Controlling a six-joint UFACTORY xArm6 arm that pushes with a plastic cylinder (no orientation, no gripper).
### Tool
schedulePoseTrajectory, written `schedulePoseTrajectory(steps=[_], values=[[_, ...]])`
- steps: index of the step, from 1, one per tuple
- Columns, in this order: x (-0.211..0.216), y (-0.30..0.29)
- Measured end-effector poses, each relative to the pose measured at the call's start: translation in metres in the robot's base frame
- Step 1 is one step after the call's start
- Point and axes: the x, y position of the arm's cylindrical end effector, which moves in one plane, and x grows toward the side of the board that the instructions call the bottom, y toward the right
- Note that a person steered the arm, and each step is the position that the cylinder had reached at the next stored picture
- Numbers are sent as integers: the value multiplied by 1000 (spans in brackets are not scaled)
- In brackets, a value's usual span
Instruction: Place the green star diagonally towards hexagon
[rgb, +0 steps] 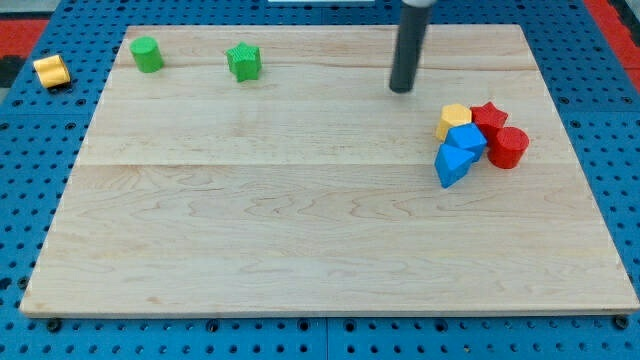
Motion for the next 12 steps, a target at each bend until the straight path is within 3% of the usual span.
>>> schedulePoseTrajectory(steps=[1, 3, 4, 7, 9, 12], values=[[-75, -28], [-66, -154], [-77, -183], [-44, -207], [36, -204], [54, -208]])
